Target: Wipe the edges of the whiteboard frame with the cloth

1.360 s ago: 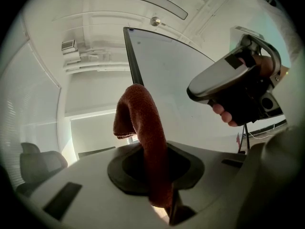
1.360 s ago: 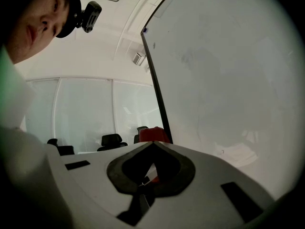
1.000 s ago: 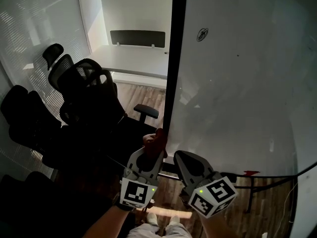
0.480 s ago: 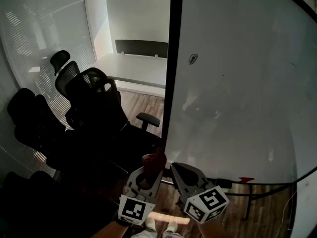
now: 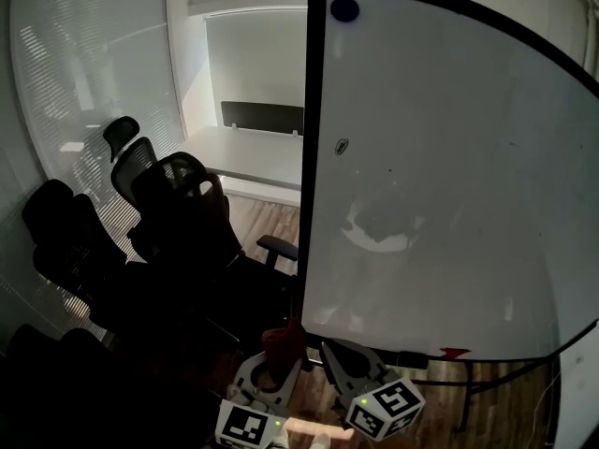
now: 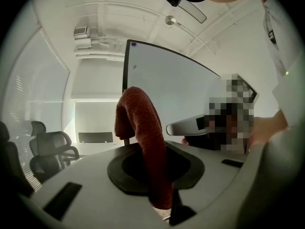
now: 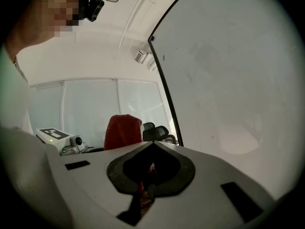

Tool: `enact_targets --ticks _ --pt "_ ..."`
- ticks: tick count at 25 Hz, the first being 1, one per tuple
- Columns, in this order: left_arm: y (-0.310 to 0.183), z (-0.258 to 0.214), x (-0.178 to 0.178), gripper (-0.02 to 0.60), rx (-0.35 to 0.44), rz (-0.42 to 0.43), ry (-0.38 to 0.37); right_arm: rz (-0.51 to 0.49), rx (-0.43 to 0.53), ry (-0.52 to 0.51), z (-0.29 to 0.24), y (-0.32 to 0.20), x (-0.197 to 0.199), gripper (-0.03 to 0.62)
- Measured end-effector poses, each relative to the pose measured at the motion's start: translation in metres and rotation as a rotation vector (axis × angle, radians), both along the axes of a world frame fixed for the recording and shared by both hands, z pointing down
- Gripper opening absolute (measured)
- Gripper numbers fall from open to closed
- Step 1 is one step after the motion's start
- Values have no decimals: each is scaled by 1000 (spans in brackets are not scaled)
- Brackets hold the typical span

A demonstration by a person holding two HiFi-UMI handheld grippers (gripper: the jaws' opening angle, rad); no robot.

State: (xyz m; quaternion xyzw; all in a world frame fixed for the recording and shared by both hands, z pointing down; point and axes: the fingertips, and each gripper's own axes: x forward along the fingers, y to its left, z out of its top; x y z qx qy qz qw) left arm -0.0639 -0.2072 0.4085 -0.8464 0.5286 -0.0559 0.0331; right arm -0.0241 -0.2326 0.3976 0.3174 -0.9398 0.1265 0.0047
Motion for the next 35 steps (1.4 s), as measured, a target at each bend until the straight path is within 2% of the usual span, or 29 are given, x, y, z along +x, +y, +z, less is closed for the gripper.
enact_targets --ticks 5,11,35 --pt "20 1 6 72 -36 -27 54 -4 -3 -6 3 15 9 2" --pt "20 -5 19 72 -30 -33 84 -22 44 31 -3 21 15 2" --pt "20 -3 26 72 -24 -41 84 -29 37 37 5 21 20 2"
